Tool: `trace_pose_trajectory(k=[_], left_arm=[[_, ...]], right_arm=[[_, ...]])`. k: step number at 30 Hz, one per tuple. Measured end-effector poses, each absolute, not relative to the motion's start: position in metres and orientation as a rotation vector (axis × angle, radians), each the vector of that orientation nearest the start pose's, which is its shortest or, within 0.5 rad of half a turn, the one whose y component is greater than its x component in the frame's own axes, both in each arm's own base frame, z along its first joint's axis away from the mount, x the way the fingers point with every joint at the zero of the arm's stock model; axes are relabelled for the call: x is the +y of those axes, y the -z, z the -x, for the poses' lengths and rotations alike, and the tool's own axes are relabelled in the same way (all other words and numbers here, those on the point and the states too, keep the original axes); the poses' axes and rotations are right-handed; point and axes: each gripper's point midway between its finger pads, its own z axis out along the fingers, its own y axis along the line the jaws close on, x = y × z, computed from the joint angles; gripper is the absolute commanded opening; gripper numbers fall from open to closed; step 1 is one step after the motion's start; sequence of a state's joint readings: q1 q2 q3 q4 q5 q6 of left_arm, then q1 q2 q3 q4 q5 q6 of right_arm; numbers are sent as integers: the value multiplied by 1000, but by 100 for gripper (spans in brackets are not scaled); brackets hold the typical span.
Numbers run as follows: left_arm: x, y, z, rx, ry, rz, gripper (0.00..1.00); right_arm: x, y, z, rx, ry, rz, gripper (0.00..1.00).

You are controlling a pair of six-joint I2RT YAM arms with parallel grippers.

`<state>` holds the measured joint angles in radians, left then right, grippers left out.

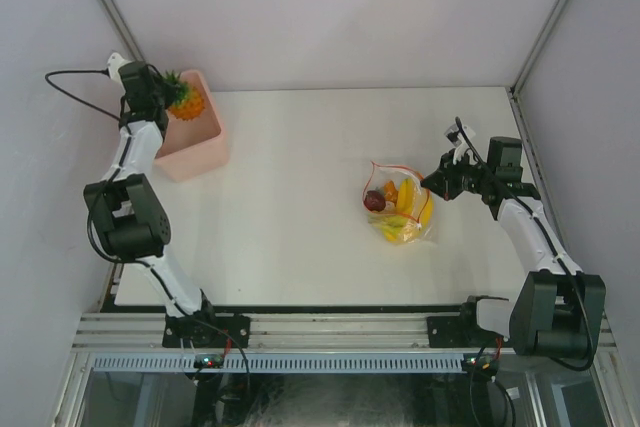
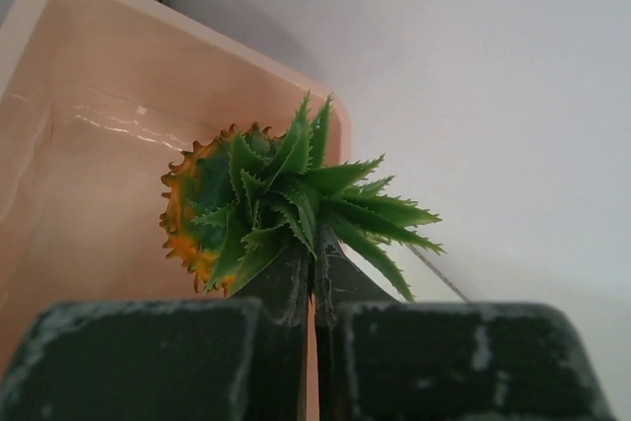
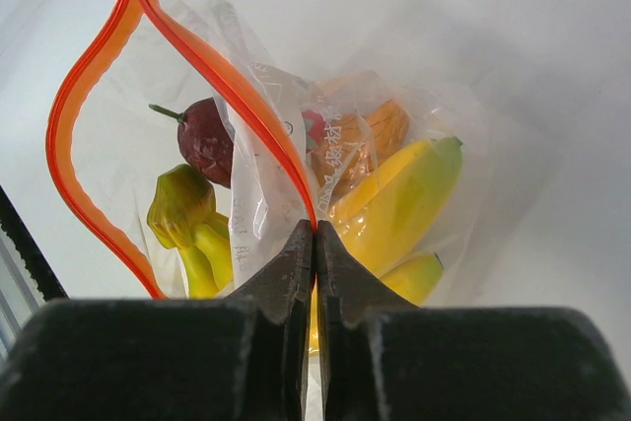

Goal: Open the zip-top bag and remove the fake food
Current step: Place the fake fruit in the bin, then pick up the fake fruit from the zipper food storage bag.

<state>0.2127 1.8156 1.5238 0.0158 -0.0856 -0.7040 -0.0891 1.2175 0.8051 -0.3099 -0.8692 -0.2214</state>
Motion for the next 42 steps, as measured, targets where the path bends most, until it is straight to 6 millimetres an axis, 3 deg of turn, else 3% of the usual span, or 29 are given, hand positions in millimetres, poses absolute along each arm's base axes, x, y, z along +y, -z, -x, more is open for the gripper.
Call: trace_pose_trajectory(k=[9, 17, 27, 30, 34, 42], left_arm=[[114, -229, -572, 1721, 228, 924, 4], [117, -216, -581, 1758, 207, 924, 64], [119, -229, -585, 1746, 186, 873, 100], [118, -240, -579, 1730, 184, 842, 100], [109, -273, -563, 1677, 222, 786, 100], [61, -344, -530, 1569, 460, 659, 100]], right_arm=[[101, -159, -306, 2031, -802, 569, 0], [101, -159, -307, 2031, -799, 570, 0], [101, -159, -307, 2031, -797, 570, 0], [101, -159, -307, 2031, -798, 570, 0], [101, -159, -307, 2031, -798, 571, 0], [101, -158, -306, 2030, -798, 576, 0]])
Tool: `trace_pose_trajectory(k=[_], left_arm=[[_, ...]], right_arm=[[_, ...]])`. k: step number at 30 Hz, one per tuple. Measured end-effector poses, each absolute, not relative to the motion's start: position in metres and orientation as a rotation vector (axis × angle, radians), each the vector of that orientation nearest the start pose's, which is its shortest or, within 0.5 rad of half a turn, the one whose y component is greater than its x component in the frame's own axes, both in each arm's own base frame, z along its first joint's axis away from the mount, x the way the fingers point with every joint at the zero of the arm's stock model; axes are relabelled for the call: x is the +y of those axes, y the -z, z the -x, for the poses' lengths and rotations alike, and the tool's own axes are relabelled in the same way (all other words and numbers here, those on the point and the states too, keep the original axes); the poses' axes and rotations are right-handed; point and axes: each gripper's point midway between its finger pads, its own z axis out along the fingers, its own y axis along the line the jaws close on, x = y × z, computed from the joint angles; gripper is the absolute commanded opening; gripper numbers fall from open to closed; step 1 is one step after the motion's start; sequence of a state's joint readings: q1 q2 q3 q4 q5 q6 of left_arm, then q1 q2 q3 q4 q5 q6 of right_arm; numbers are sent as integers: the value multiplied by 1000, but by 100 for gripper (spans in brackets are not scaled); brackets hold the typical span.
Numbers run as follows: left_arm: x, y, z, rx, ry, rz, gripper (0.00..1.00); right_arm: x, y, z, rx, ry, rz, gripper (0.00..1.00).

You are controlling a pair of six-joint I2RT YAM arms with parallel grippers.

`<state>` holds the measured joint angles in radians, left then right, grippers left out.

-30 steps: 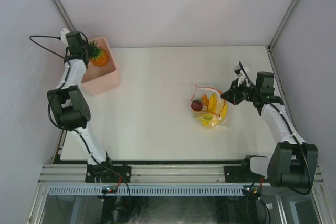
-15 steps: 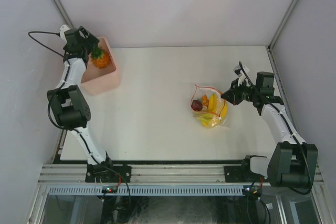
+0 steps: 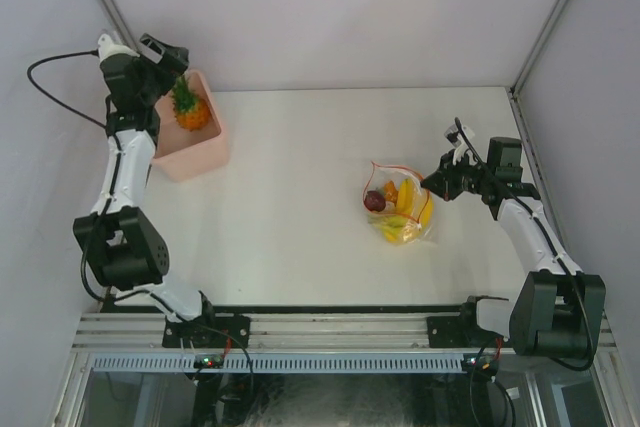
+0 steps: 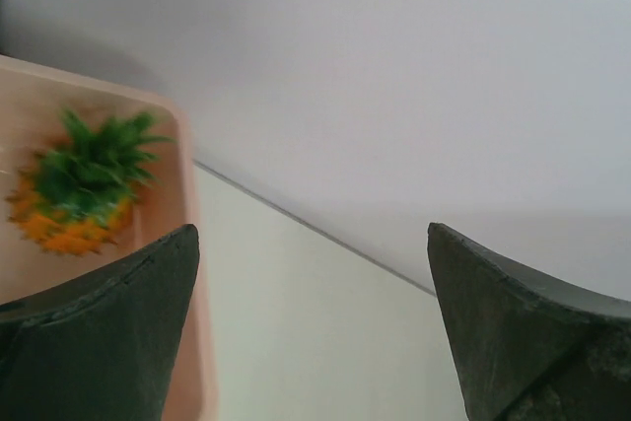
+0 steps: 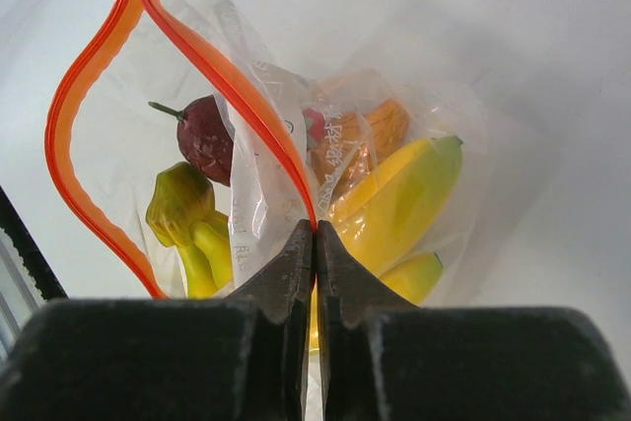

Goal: Open the zip-top bag and remove the fake food
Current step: Pick up the fake fruit from the zipper food storage bag.

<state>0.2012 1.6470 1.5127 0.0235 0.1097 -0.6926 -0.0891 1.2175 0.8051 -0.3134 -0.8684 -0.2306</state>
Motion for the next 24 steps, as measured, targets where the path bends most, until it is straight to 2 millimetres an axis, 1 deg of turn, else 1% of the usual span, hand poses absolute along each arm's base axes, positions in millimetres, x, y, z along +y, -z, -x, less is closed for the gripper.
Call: trace_pose_trajectory(k=[1, 3, 5, 7, 9, 11, 15, 17, 20, 24], left_arm=[[52, -350, -525, 1568, 491, 646, 100], [25, -360, -515, 1580, 554, 606, 100], [-5, -368, -502, 1600, 612, 561, 100], [-40, -380, -487, 1620, 675, 508, 100], [-74, -393, -468, 1633, 732, 456, 100], [-100, -404, -450, 1641, 767, 416, 100], [-152, -430, -405, 1656, 876, 361, 100], [-170, -445, -386, 1655, 926, 348, 100], [-196, -475, -354, 1624, 1009, 345, 100], [-225, -507, -315, 1576, 1147, 357, 100]], right_arm=[[101, -158, -306, 2031, -800, 577, 0], [101, -158, -305, 2033, -803, 577, 0], [102, -157, -304, 2037, -808, 577, 0], [102, -157, -303, 2041, -809, 579, 0], [101, -156, -302, 2043, -810, 583, 0], [101, -156, -301, 2044, -810, 586, 0], [99, -154, -300, 2047, -808, 594, 0], [99, -154, -299, 2048, -809, 597, 0], [98, -154, -298, 2044, -807, 607, 0], [96, -156, -296, 2040, -805, 611, 0]])
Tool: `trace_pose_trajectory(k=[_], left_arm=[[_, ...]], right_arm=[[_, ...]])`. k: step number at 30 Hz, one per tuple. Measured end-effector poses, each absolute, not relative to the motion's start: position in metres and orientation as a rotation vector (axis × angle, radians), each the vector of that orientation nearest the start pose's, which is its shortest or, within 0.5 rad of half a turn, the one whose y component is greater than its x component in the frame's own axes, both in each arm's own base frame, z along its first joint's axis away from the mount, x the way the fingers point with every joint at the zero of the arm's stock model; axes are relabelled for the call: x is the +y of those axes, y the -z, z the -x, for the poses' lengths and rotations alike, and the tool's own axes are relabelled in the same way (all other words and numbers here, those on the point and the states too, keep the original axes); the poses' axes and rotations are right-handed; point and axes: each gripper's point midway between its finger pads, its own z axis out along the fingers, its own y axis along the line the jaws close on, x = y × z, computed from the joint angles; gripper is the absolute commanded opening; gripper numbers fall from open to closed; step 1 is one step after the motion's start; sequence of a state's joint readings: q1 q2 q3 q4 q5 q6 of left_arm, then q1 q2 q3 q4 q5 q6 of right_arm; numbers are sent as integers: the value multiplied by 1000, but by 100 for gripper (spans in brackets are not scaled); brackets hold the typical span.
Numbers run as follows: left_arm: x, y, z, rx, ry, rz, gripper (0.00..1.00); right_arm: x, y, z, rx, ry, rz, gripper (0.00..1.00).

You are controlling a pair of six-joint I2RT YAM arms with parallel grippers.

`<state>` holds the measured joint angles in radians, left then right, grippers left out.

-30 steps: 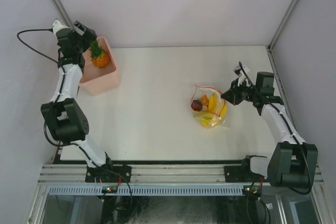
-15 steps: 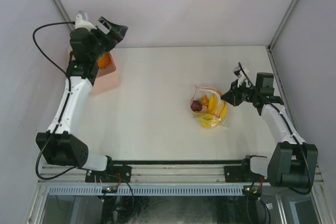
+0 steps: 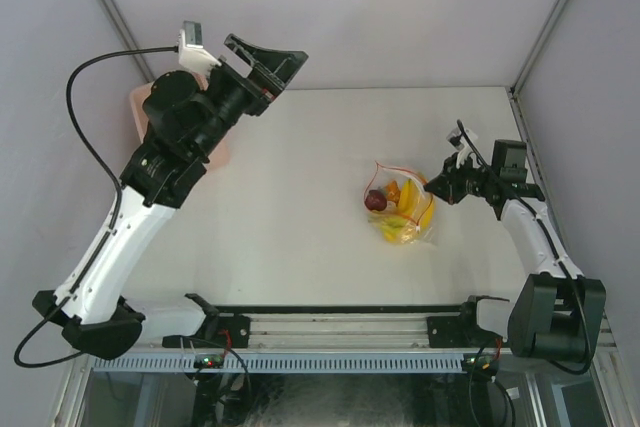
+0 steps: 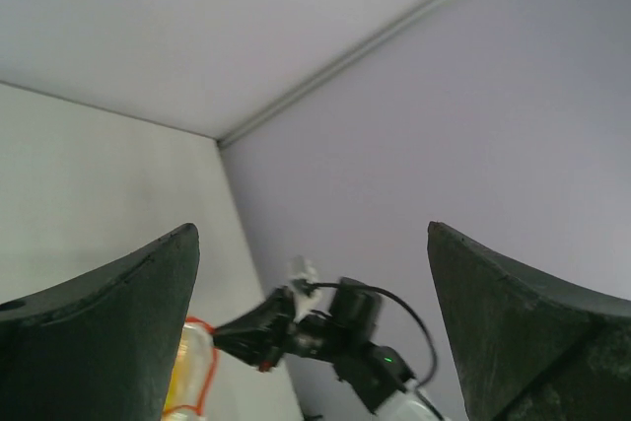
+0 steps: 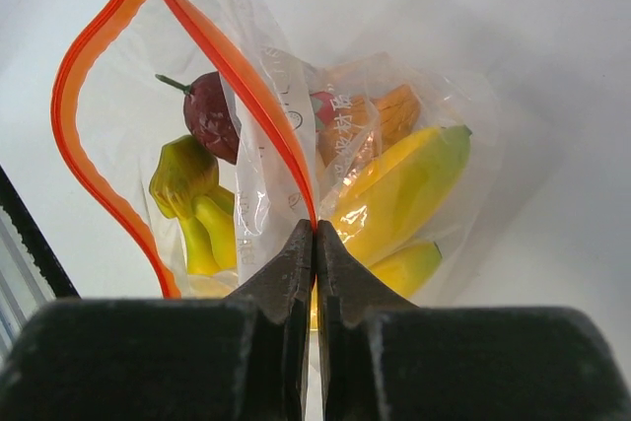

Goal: Open the zip-top bag and remove the fake food
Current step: Pick up the fake fruit from the zipper food storage bag.

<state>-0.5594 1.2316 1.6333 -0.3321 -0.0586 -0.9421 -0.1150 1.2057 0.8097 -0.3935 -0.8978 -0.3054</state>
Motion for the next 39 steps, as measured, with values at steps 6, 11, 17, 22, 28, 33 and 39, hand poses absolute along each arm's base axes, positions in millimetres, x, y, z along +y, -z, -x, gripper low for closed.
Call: trace_pose_trajectory(k=[6, 11, 17, 22, 28, 33, 39], left_arm=[[-256, -542, -296, 1530, 1296, 361, 100], [-270, -556, -309, 1518, 1336, 377, 100], [-284, -568, -309, 1542, 1376, 349, 100], [-292, -566, -291, 1563, 1399, 306, 100], [-287, -514, -271, 1532, 1397, 206, 100], [-300, -401, -275, 1598, 1342, 108, 92], [-317, -320, -262, 1762, 1293, 31, 64]], right_arm=[[86, -159, -294, 2029, -796, 599, 0], [84, -159, -293, 2026, -795, 603, 0], [86, -160, -292, 2021, -807, 611, 0], [89, -160, -291, 2020, -812, 622, 0], [98, -161, -288, 2012, -826, 652, 0], [112, -161, -283, 2010, -855, 693, 0], [131, -164, -280, 2005, -883, 726, 0]])
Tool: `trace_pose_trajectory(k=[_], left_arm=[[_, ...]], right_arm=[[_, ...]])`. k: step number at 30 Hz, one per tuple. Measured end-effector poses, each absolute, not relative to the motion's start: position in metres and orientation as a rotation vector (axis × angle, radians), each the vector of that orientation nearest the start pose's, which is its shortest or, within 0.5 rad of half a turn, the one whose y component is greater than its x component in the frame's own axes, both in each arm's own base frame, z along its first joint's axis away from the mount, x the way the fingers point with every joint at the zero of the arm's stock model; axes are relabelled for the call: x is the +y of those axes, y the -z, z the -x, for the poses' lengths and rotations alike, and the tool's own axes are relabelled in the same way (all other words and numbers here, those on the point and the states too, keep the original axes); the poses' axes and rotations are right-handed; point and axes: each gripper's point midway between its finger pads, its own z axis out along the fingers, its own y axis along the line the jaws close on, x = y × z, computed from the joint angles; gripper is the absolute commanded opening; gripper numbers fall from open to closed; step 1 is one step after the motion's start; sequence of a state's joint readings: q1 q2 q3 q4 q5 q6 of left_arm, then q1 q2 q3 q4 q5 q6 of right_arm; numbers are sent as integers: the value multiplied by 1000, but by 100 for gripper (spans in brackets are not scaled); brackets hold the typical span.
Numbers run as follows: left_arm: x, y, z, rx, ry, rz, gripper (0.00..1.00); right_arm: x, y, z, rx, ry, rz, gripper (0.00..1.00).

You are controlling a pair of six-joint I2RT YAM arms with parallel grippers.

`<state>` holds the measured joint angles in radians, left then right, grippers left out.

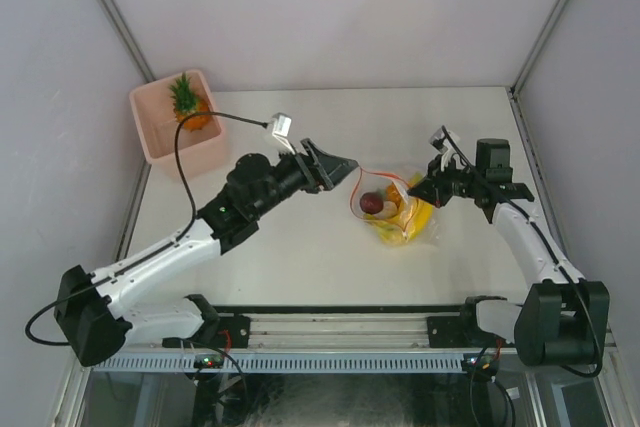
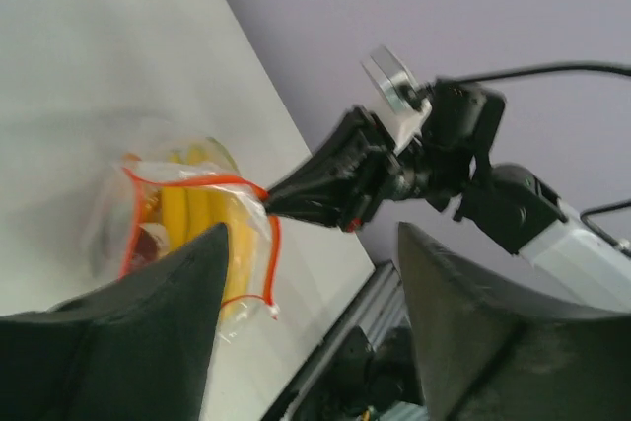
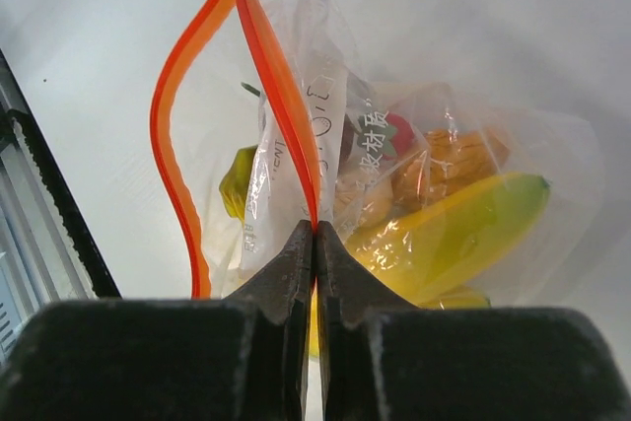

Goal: Open the zip-top bag and remove the fake food
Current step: Pick up the fake fruit from the zipper food storage bag.

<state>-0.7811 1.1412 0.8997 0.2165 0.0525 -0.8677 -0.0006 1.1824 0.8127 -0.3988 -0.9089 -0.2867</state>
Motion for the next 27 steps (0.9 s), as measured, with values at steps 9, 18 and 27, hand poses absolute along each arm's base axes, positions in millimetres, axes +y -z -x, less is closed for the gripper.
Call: trace_pose_trajectory(k=[9, 18, 27], left_arm=[[-376, -267, -230, 1887, 1263, -89, 30], [-378, -209, -243, 1984, 1098, -29, 31], [-373, -151, -250, 2093, 976, 30, 38]], right_arm=[[148, -174, -278, 1968, -903, 750, 0], [167, -176, -269, 1943, -935, 821, 0], [189, -178, -260, 1904, -954, 908, 0]])
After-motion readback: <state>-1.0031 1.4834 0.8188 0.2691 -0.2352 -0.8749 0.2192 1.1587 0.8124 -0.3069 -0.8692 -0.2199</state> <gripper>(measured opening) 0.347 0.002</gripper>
